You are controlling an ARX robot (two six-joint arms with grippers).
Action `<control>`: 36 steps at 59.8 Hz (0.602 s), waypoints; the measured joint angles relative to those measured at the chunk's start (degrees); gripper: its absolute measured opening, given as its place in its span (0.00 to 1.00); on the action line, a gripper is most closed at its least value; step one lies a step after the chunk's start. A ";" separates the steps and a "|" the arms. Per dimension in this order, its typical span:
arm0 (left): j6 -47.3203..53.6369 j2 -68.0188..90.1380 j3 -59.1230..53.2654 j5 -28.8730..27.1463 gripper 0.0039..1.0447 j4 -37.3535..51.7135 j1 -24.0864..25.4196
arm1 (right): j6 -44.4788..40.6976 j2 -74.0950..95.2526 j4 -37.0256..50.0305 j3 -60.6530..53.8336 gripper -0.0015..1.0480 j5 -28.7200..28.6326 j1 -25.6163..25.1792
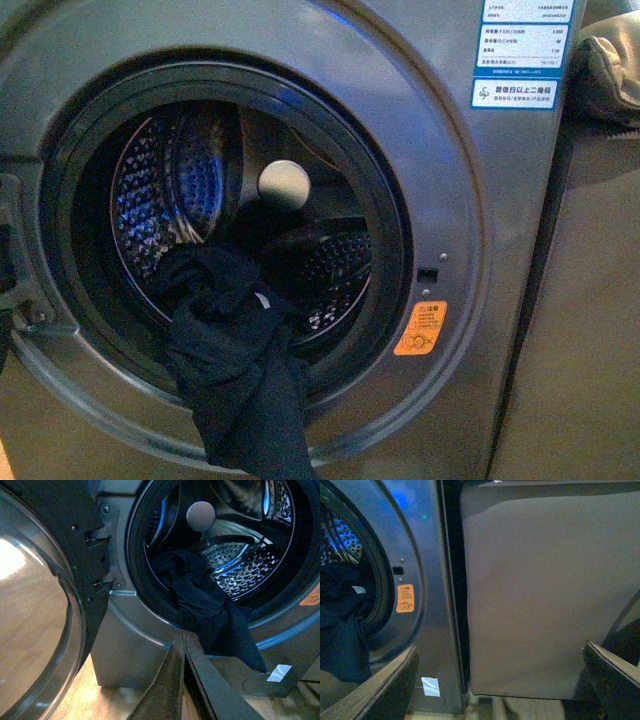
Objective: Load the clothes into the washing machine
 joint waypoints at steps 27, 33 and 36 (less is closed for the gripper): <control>0.00 -3.78 -3.72 0.13 0.03 0.39 0.04 | -0.02 0.00 0.00 0.00 0.93 0.02 0.00; -0.02 -4.04 -3.72 0.07 0.03 0.42 0.04 | -0.02 0.00 0.00 0.00 0.93 -0.02 0.00; -0.02 -4.04 -3.72 0.07 0.03 0.42 0.04 | 0.00 0.00 0.00 0.00 0.93 -0.02 0.00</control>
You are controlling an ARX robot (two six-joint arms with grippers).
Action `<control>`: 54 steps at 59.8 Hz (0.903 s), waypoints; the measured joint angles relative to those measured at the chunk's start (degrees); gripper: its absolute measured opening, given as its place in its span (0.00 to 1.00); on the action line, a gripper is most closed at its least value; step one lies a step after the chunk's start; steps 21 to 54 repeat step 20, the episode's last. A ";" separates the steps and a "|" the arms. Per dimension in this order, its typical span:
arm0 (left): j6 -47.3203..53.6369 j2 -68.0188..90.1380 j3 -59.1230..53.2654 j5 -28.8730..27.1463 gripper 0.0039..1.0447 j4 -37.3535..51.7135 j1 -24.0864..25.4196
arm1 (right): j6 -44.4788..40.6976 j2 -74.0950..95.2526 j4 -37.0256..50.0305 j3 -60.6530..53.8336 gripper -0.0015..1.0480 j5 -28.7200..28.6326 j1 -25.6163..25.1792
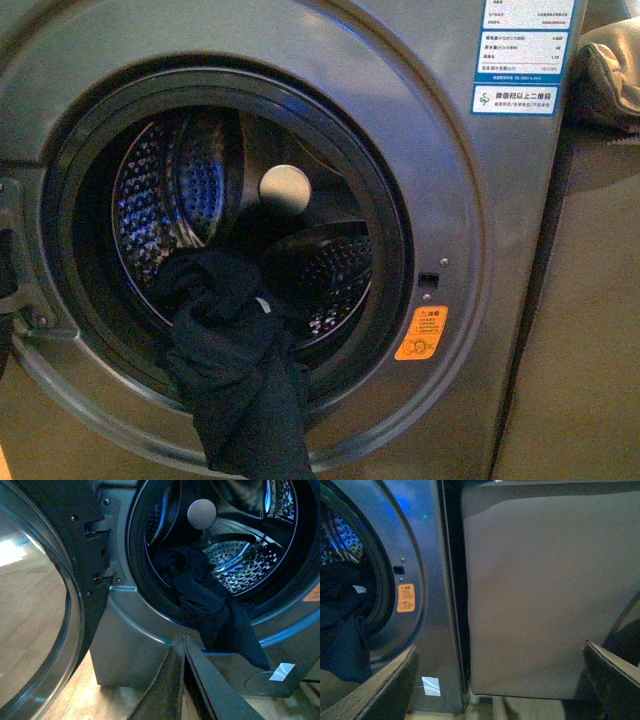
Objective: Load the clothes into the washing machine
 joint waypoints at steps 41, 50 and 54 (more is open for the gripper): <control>-0.07 -0.02 0.00 0.00 0.05 0.00 0.00 | 0.00 0.00 0.00 0.00 0.93 0.00 0.00; -0.07 -0.02 0.00 0.00 0.05 0.00 0.00 | 0.00 0.00 0.00 0.00 0.93 0.00 0.00; -0.07 -0.02 0.00 0.00 0.05 0.00 0.00 | 0.00 0.00 0.00 0.00 0.93 0.00 0.00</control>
